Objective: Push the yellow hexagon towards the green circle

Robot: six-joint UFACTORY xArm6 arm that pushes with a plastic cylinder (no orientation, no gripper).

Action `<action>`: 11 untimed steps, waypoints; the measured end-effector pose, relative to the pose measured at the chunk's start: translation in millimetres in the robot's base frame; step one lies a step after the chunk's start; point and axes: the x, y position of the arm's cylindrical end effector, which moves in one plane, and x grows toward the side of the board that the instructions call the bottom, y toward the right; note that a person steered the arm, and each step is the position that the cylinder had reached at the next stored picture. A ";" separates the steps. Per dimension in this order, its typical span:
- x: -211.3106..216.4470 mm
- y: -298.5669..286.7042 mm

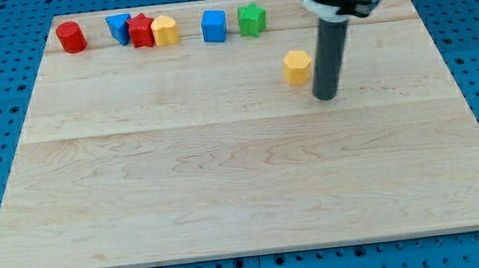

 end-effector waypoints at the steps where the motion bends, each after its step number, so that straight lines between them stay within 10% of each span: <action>1: -18.6 1.6; 5: -18.5 -73.8; 11: -85.9 6.5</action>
